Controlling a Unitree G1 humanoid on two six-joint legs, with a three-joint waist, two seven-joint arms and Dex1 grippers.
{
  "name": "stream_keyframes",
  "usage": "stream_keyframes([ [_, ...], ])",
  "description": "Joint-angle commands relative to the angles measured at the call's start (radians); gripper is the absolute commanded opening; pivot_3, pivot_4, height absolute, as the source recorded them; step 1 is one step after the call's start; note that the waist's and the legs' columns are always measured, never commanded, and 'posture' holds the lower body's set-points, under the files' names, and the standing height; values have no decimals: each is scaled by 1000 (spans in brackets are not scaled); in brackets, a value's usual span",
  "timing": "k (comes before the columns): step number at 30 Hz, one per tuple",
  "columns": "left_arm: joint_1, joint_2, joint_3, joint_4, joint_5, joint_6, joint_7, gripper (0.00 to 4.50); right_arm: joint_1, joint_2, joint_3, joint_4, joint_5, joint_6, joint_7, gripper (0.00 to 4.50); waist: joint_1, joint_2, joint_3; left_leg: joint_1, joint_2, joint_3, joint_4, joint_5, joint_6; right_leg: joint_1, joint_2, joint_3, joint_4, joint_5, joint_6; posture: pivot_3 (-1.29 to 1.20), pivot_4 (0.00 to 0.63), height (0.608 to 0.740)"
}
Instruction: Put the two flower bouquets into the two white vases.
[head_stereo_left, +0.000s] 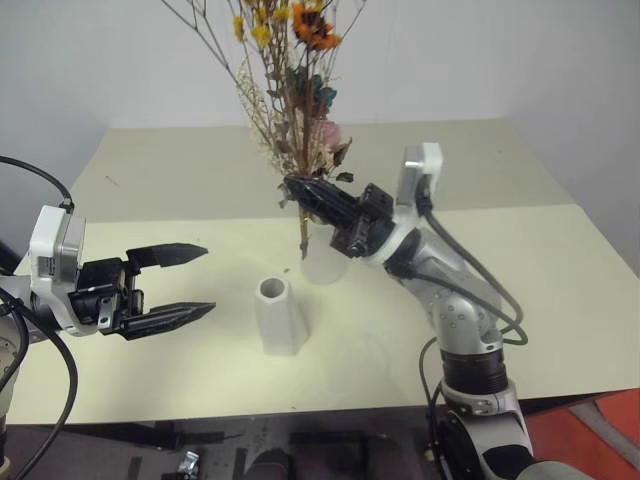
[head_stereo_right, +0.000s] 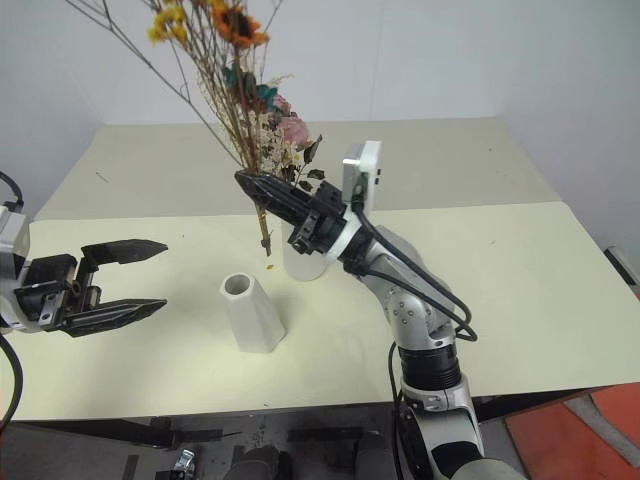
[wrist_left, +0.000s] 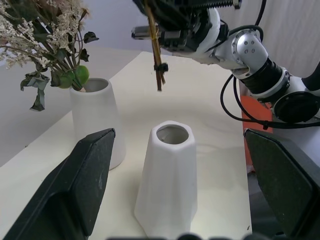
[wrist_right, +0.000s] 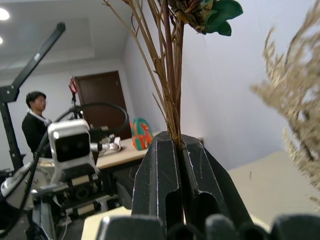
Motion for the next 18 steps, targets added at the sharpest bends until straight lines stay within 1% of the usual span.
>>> stream_keyframes([
  [1,4,15,38,-30,-16,-5,4,4500,-8,8,19,-10,-16,-44,19,22,0,0,0,0,0,0,0,0,0,0,0,0,0,0,0,0,150,740],
  [5,7,15,41,-36,-19,-4,9,4500,-3,24,31,-11,-2,-38,27,22,0,0,0,0,0,0,0,0,0,0,0,0,0,0,0,0,150,740],
  [10,0,19,37,-32,-21,-1,13,4500,-4,32,27,-15,52,-6,57,22,0,0,0,0,0,0,0,0,0,0,0,0,0,0,0,0,150,740],
  [18,5,24,42,-43,-29,11,17,4500,9,31,56,22,35,-11,93,22,-1,0,0,1,0,0,0,0,0,0,0,0,0,0,0,0,150,740],
])
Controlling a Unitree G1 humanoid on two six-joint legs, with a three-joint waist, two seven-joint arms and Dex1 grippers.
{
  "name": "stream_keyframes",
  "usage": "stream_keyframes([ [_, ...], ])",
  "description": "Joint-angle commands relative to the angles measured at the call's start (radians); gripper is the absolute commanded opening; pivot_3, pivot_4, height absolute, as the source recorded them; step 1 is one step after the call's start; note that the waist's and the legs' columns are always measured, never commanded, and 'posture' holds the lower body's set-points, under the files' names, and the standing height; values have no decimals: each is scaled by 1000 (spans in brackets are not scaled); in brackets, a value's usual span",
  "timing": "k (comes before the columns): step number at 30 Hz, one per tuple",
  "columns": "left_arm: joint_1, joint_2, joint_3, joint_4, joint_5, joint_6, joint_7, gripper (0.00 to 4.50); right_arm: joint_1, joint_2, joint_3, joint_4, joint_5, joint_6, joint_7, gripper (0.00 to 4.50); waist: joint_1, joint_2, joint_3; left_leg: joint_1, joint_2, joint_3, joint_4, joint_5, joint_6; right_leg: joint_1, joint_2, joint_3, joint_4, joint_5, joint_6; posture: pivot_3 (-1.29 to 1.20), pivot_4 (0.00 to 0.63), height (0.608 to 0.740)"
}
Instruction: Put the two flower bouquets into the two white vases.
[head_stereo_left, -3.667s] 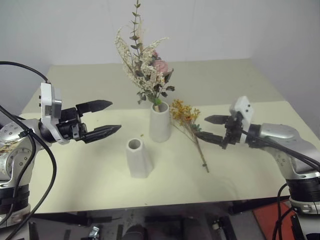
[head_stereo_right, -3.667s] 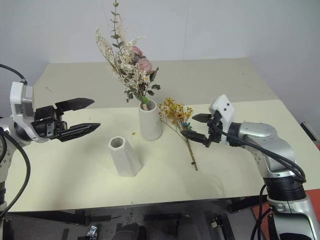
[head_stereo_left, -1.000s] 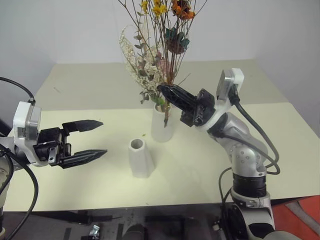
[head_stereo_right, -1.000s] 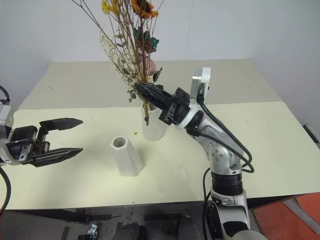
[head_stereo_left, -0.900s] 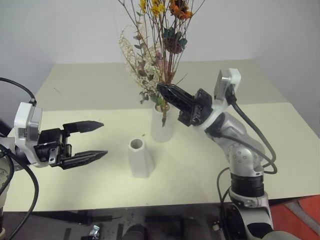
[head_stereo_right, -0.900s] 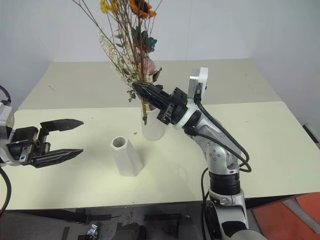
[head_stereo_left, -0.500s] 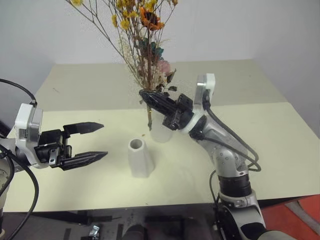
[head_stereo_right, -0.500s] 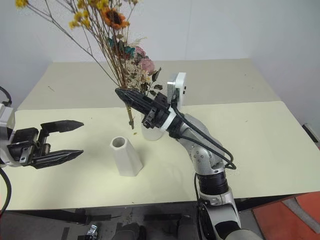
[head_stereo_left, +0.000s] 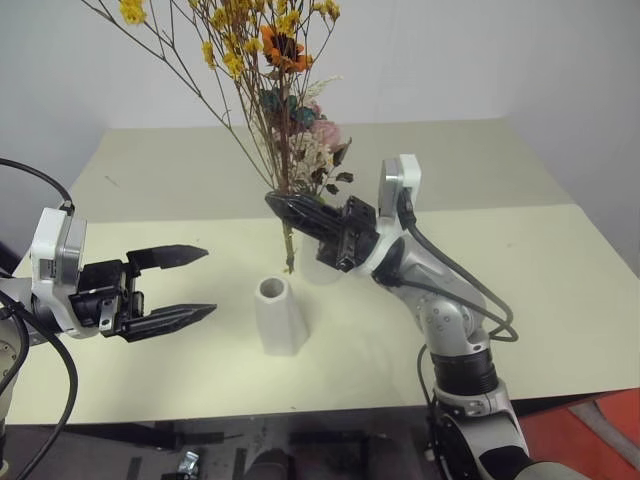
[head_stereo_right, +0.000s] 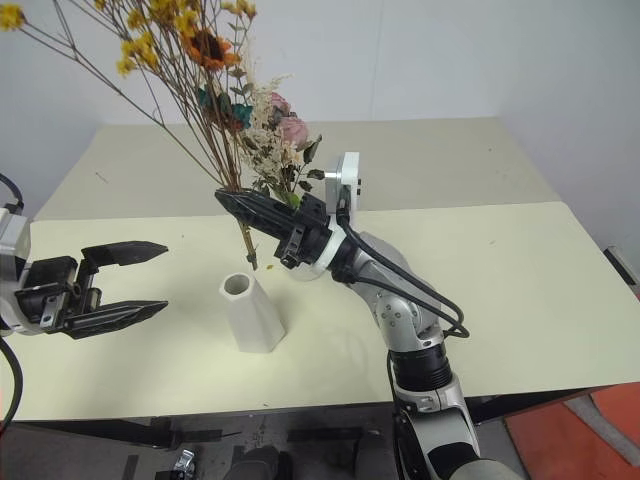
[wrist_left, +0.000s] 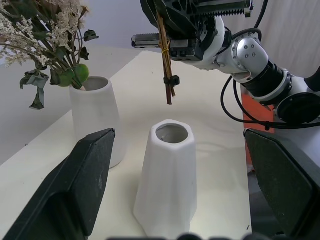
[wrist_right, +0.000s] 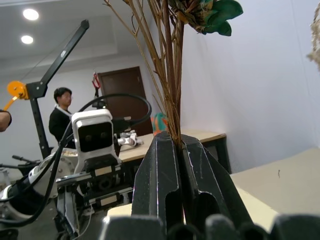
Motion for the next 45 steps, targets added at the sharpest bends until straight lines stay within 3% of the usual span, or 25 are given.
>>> stream_keyframes([
  [1,-2,26,41,-31,-26,10,5,4500,3,12,14,0,-1,-15,15,22,0,0,0,0,0,0,0,0,0,0,0,0,0,0,0,0,150,740],
  [20,91,29,134,-100,-65,53,41,4500,-1,50,45,32,-34,-48,37,22,0,0,0,1,0,0,-1,0,0,0,0,0,0,0,0,0,150,740],
  [39,94,28,138,-102,-65,56,55,4500,49,81,93,70,-126,-128,56,22,-1,0,0,1,0,0,-1,0,-1,0,0,0,0,0,0,0,150,740],
  [45,80,35,125,-86,-59,53,46,4500,72,75,103,61,-148,-152,63,1739,0,0,0,1,0,0,-1,0,-1,0,0,0,0,0,0,0,150,740],
])
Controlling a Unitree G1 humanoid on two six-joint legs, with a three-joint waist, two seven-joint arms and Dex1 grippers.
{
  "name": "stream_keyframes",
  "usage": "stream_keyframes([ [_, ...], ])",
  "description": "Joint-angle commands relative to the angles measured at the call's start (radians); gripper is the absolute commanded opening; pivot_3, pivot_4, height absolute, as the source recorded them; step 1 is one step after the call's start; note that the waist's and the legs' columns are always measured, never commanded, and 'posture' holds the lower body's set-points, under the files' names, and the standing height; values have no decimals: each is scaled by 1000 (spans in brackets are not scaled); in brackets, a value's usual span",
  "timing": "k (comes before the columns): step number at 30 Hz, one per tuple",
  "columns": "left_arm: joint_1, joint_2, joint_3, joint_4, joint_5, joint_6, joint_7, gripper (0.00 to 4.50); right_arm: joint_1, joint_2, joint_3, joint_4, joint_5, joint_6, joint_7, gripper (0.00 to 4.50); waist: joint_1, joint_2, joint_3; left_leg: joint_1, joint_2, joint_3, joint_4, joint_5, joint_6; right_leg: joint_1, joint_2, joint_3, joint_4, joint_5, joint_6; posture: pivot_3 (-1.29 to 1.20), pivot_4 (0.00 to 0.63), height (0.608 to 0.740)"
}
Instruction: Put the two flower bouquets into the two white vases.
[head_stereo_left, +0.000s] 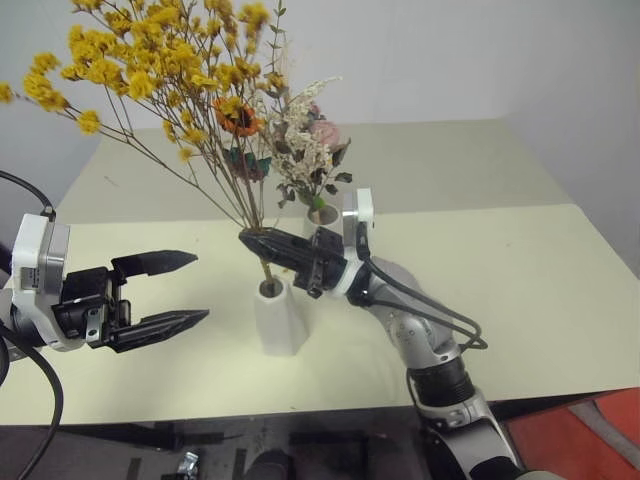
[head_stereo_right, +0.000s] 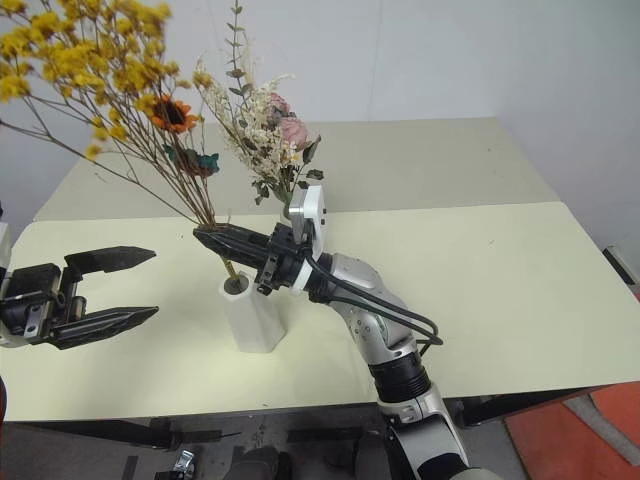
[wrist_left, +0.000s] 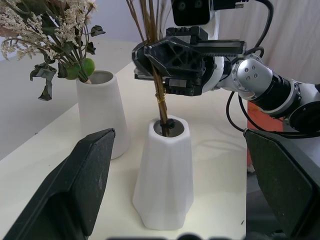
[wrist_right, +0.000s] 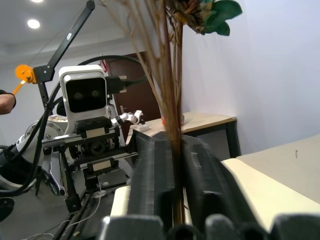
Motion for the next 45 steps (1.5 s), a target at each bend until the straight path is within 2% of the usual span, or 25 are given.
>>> stream_keyframes([
  [1,-20,21,11,3,-14,-6,-7,4500,6,3,7,-31,-12,-41,9,2061,0,0,0,0,0,0,0,0,0,0,0,0,0,0,0,0,150,740],
  [8,-47,30,-10,29,-2,-14,-24,4500,28,-7,7,-42,-25,-56,10,4307,0,0,0,0,0,0,0,0,0,0,0,0,0,0,0,0,150,740],
  [9,-51,31,-13,33,0,-15,-26,4500,30,-9,6,-42,-25,-56,10,4470,0,0,0,0,0,0,0,0,0,0,0,0,0,0,0,0,150,740],
  [18,-69,28,-35,45,12,-22,-36,4500,55,-70,-20,-62,-9,-41,24,4470,0,0,0,0,0,0,0,0,0,0,0,0,0,0,0,0,150,740],
  [23,-57,13,-60,36,13,-19,-30,4500,65,-148,-68,-82,-2,-41,25,4470,2,0,0,0,0,0,0,0,0,0,0,0,0,0,0,0,150,740],
  [30,-95,-25,-164,81,63,-42,0,4500,61,-244,-134,-105,0,-35,10,4470,4,0,0,1,0,0,0,0,0,1,0,0,0,0,0,0,150,740],
  [37,-266,-109,-323,191,139,-89,9,4500,71,-291,-177,-135,2,-34,-22,4470,7,-1,0,0,0,0,1,0,0,2,0,-1,0,0,0,0,150,740],
  [45,-417,-172,-436,287,190,-122,-47,4500,113,-476,-229,-157,57,20,102,4470,8,-1,-1,-2,-1,0,1,-1,1,2,0,-1,-1,0,0,0,150,740],
])
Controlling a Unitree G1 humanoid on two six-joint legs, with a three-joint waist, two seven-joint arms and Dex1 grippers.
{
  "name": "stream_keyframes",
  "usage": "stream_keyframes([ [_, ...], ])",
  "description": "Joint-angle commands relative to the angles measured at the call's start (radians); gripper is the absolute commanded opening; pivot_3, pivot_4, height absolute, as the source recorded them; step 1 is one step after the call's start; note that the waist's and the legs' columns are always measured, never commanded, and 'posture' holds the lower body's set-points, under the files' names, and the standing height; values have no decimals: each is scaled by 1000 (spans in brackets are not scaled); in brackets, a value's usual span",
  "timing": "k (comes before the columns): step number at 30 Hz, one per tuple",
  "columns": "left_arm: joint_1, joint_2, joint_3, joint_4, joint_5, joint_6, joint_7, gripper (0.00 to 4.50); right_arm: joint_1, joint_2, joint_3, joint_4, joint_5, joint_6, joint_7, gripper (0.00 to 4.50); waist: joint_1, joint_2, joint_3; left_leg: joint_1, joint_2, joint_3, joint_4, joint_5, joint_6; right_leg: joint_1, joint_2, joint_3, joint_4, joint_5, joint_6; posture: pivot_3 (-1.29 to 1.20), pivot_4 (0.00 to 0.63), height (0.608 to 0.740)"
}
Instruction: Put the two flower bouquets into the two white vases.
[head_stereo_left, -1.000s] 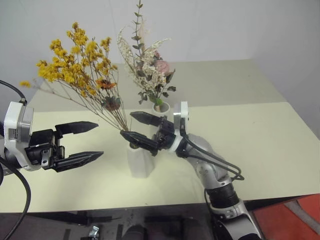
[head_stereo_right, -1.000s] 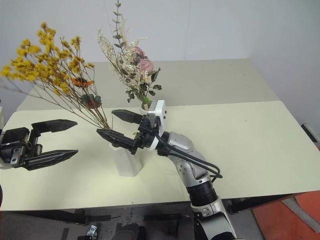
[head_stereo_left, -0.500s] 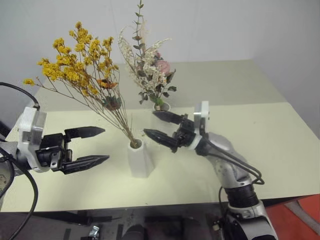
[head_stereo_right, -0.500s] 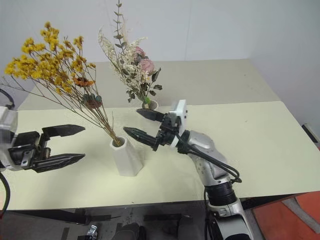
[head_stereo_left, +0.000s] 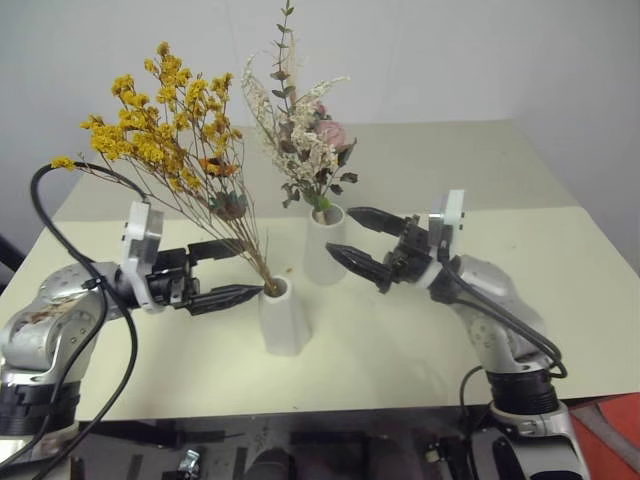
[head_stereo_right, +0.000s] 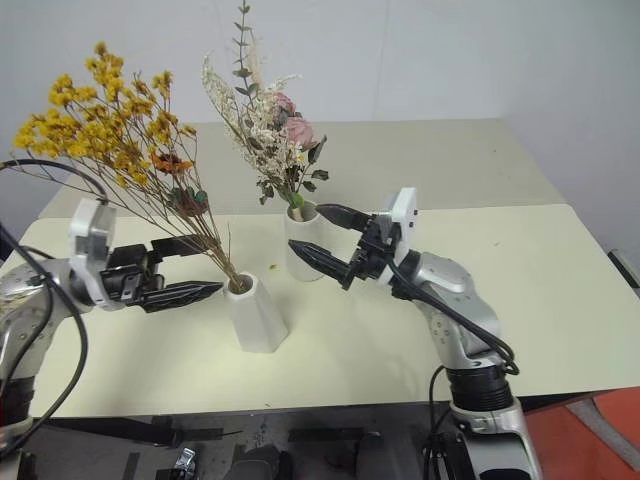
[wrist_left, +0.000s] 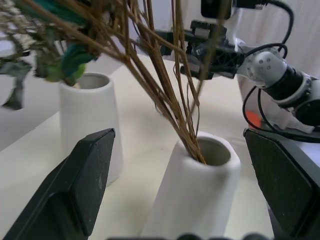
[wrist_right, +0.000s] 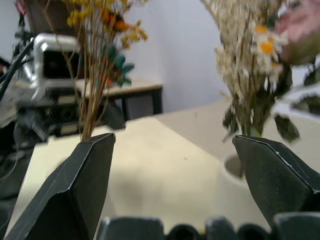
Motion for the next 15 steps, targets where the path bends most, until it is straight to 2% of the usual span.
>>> stream_keyframes([
  [1,-43,-4,-13,27,15,-31,-37,4500,0,-66,-49,-44,51,17,76,4470,-2,0,0,0,0,0,0,0,0,0,0,0,0,0,0,0,150,740],
  [7,-76,-17,-26,48,22,-34,-76,4500,9,-158,-66,-30,78,20,183,4470,-4,0,0,1,1,0,0,0,0,0,1,1,0,0,0,0,150,740],
  [15,-76,-26,-21,-2,-6,-14,-91,4500,8,-173,-70,-7,61,9,226,4470,-1,0,0,0,0,0,1,0,0,0,0,1,-1,0,0,0,150,740],
])
